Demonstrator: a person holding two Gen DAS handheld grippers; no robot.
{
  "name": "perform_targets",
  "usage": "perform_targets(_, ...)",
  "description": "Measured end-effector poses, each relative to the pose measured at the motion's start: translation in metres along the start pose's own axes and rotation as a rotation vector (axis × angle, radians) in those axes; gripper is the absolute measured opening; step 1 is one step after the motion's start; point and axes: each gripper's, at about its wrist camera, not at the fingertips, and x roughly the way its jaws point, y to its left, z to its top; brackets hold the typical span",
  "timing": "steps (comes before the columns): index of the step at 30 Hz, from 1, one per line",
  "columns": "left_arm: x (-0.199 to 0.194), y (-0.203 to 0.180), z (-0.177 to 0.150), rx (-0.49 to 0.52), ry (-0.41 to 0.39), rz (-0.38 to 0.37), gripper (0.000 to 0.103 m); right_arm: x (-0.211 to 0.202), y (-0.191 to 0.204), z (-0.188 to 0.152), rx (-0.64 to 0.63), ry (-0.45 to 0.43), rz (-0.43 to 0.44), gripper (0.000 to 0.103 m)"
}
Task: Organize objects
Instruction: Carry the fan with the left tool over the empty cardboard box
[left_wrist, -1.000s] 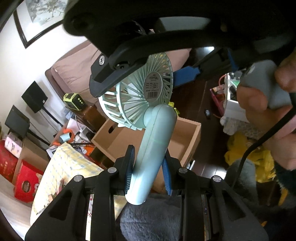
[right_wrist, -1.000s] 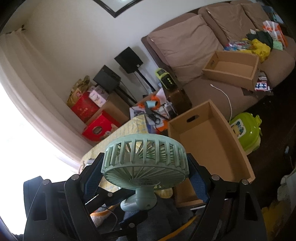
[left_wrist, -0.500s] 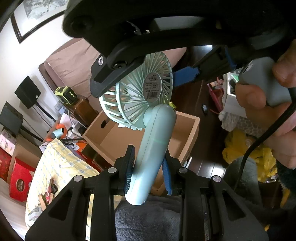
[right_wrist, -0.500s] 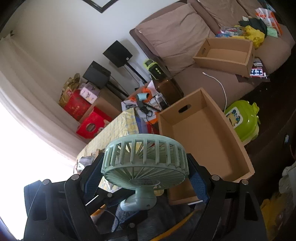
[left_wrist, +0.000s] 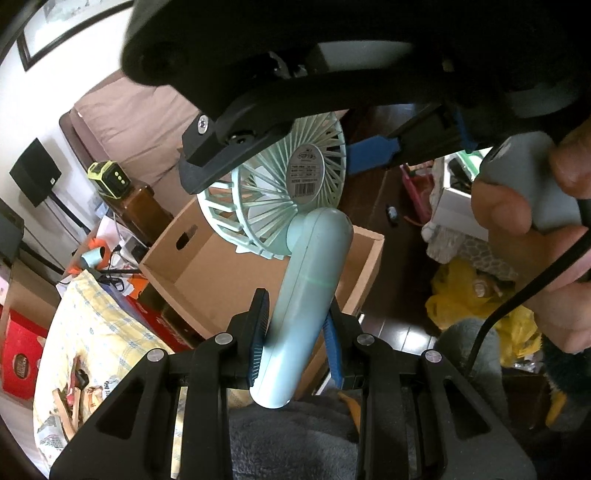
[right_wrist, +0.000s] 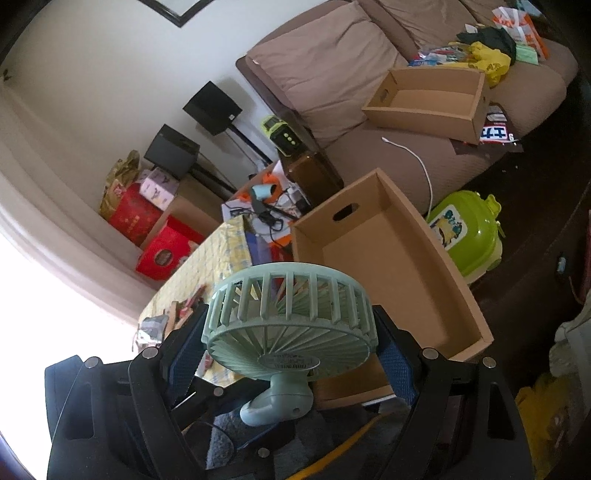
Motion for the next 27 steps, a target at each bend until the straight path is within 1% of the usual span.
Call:
perform_targets(5, 0.005, 0.001, -0.001, -0.002, 0.013, -0.011, 0.026, 0.004, -0.004, 0.0, 0.009, 0.005, -0.009, 0.085)
perform_targets(9, 0.012, 0.004, -0.003, -0.019, 0.029, -0.035, 0.026, 0.01, -0.009, -0.002, 0.016, 0.018, -0.017, 0.085)
perform_targets(20, 0.029, 0.007, -0.009, -0.021, 0.068, -0.039, 0.026, 0.027, -0.02, -0.006, 0.042, 0.054, -0.016, 0.085)
perform_targets(27, 0.045, 0.006, -0.011, -0.011, 0.091, -0.047, 0.027, 0.037, -0.034, -0.007, 0.072, 0.057, -0.018, 0.085)
